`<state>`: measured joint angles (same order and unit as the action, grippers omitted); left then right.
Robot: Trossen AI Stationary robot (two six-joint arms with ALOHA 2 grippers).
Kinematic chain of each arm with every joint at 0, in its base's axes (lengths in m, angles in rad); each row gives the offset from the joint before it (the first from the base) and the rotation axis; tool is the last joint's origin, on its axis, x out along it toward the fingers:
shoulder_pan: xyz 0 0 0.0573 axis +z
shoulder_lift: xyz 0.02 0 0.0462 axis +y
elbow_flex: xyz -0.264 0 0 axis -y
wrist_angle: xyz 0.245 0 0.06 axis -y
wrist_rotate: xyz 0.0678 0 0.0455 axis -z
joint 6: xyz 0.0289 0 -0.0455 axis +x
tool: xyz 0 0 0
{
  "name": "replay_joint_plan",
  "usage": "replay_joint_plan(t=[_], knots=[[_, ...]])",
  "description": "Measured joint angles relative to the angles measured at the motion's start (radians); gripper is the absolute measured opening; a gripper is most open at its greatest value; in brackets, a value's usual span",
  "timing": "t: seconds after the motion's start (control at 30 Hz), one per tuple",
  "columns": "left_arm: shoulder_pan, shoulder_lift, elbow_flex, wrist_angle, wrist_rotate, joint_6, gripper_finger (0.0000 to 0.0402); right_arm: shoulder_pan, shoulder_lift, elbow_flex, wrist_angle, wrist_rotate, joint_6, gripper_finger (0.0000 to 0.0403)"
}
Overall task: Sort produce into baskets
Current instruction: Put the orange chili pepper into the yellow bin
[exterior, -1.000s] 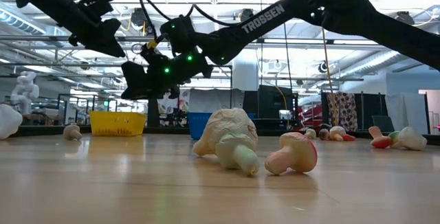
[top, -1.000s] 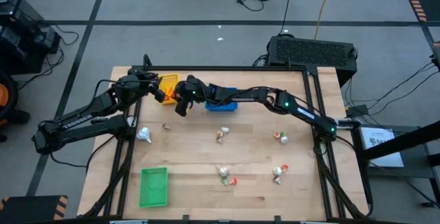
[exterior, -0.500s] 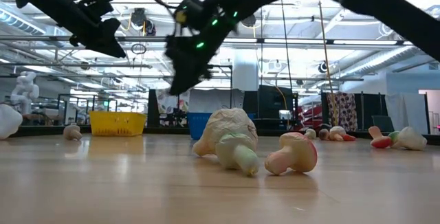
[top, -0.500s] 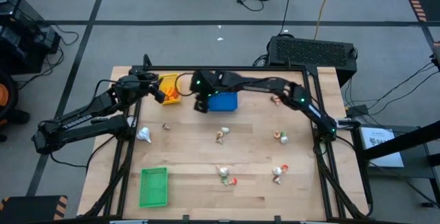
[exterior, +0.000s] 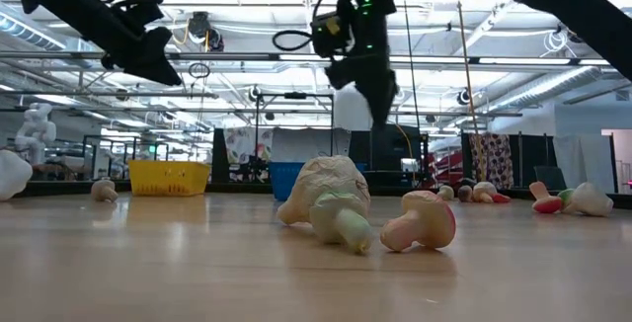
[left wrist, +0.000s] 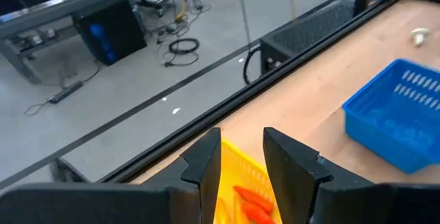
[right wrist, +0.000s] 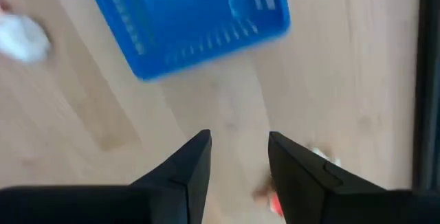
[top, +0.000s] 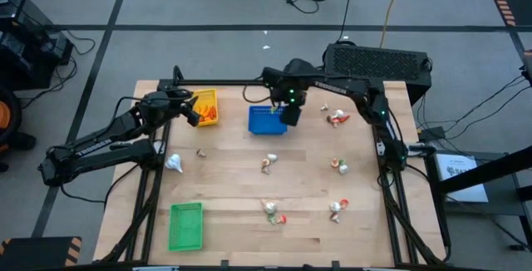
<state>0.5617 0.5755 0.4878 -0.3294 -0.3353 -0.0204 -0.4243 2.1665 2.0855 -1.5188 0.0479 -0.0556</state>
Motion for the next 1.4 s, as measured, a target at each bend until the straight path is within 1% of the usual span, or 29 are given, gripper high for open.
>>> replay_joint_plan(t=[0.07,0.13,0.2,0.27,0.43,0.53,0.63,0.7,0.77,0.87,1.03,1.1,1.23,1.3,1.4], knots=[[0.0,0.0,-0.017,0.01,0.005,0.0,0.0118,-0.008,-0.038,-0.041,-0.014,0.041,0.0,0.0137],[0.001,0.001,-0.031,0.021,0.004,0.0,0.0118,-0.018,-0.095,-0.107,-0.018,0.11,0.008,0.0137],[0.001,0.0,-0.038,0.036,0.004,0.001,0.0118,-0.031,-0.166,-0.205,-0.018,0.16,0.019,0.0137],[0.0,0.0,-0.038,0.036,0.004,0.001,0.0118,-0.043,-0.245,-0.335,0.005,0.188,0.038,0.0137],[0.001,0.0,-0.038,0.039,0.004,0.001,0.0118,-0.09,-0.477,-0.69,0.101,0.193,0.061,0.0137],[0.0,0.0,-0.039,0.067,0.004,0.001,0.0118,-0.112,-0.577,-0.87,0.213,0.193,0.041,0.0137],[0.001,0.0,-0.039,0.1,0.013,0.0,0.0118,-0.113,-0.635,-1.003,0.303,0.189,-0.037,0.0137],[0.0,0.0,-0.039,0.118,0.016,0.0,0.0118,-0.114,-0.649,-1.07,0.351,0.191,-0.15,0.0137],[0.0,0.0,-0.039,0.137,0.016,0.0,0.0118,-0.114,-0.652,-1.124,0.383,0.192,-0.263,0.0137],[0.001,0.0,-0.039,0.163,0.016,0.0,0.0118,-0.114,-0.652,-1.19,0.436,0.2,-0.353,0.0137],[0.001,0.0,-0.039,0.188,0.017,0.0,0.0118,-0.116,-0.652,-1.255,0.532,0.268,-0.403,0.0137],[0.0,0.0,-0.039,0.19,0.017,0.001,0.0118,-0.116,-0.652,-1.262,0.578,0.272,-0.431,0.0137],[0.0,0.0,-0.039,0.195,0.017,0.001,0.0118,-0.127,-0.652,-1.264,0.671,0.344,-0.441,0.0136],[0.001,0.0,-0.039,0.194,0.017,0.001,0.0118,-0.148,-0.652,-1.264,0.688,0.334,-0.456,0.0137],[0.0,0.0,-0.039,0.194,0.017,0.002,0.0118,-0.181,-0.643,-1.264,0.662,0.303,-0.475,0.0136]])
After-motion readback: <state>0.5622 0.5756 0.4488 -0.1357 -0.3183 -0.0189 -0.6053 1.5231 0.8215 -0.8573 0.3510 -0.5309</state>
